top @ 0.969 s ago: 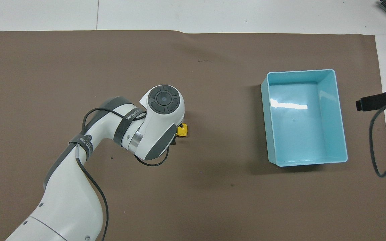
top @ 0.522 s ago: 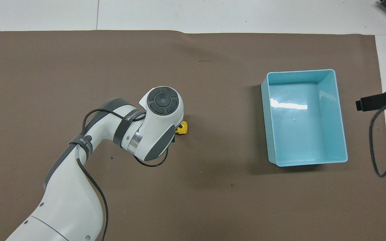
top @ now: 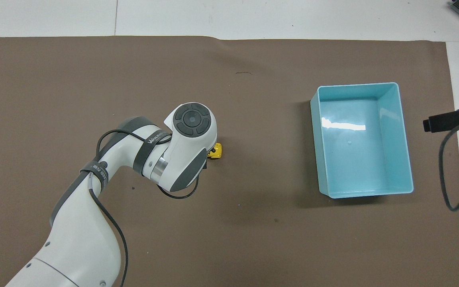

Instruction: Wind up and store yellow beetle car

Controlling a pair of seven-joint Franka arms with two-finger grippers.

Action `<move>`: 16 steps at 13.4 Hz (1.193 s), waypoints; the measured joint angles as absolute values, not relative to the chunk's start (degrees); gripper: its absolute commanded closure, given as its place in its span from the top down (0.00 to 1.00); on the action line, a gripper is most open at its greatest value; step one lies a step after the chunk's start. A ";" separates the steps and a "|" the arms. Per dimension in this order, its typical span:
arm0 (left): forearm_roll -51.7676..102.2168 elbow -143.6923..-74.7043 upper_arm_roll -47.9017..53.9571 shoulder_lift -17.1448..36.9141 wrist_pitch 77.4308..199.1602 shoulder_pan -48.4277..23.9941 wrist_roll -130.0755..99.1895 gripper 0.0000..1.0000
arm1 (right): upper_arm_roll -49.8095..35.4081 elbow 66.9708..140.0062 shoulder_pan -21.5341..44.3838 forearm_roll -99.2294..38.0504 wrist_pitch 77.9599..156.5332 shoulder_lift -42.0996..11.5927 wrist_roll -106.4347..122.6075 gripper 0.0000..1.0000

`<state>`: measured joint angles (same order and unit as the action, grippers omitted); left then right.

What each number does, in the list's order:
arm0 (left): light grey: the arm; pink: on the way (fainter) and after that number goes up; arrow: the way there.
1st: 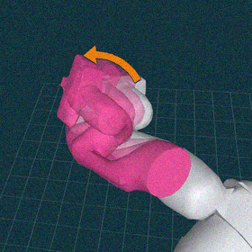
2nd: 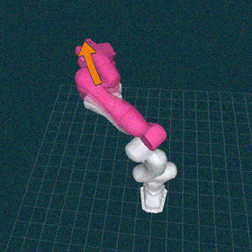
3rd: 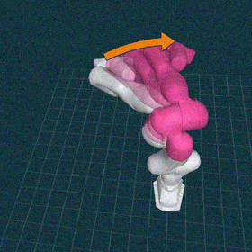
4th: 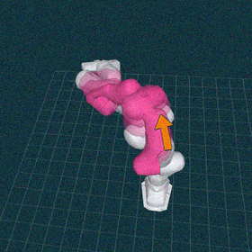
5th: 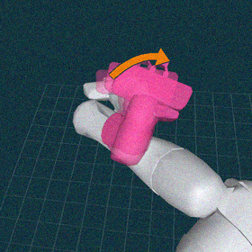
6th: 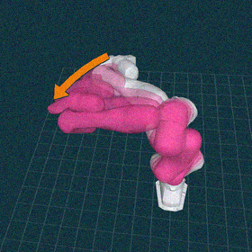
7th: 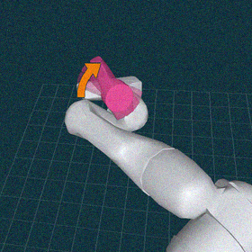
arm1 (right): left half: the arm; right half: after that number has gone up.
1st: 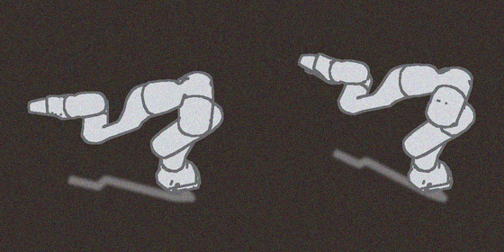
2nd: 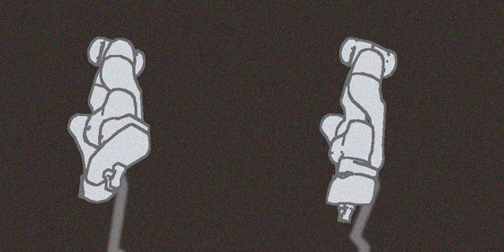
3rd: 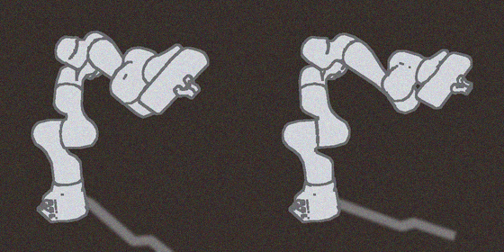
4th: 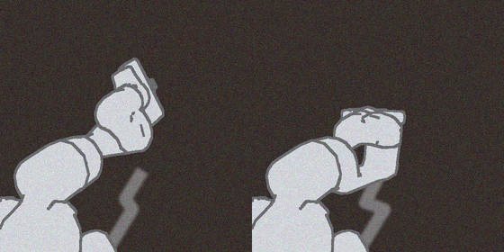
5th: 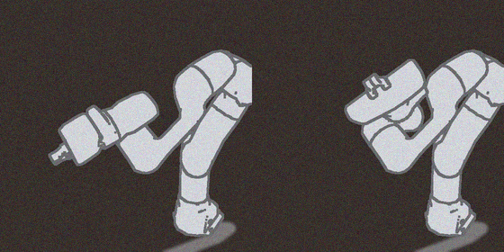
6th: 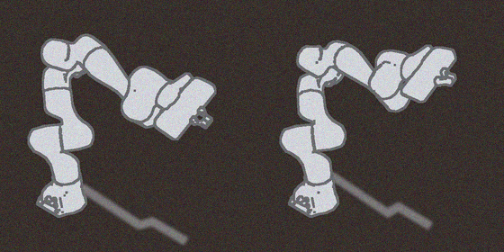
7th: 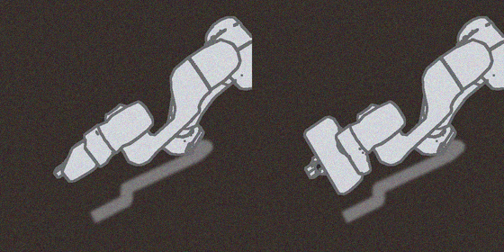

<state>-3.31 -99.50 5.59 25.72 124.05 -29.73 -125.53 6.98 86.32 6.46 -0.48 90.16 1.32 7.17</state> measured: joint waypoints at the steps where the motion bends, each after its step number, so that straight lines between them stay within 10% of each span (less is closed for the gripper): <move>1: -3.31 -99.76 5.56 25.55 124.04 -29.46 -125.52 0.25 | 6.98 86.32 6.46 -0.48 90.16 1.32 7.17 1.00; 16: -3.29 -103.87 5.68 22.69 123.65 -20.38 -119.91 0.31 | 6.98 86.32 6.46 -0.48 90.16 1.32 7.17 1.00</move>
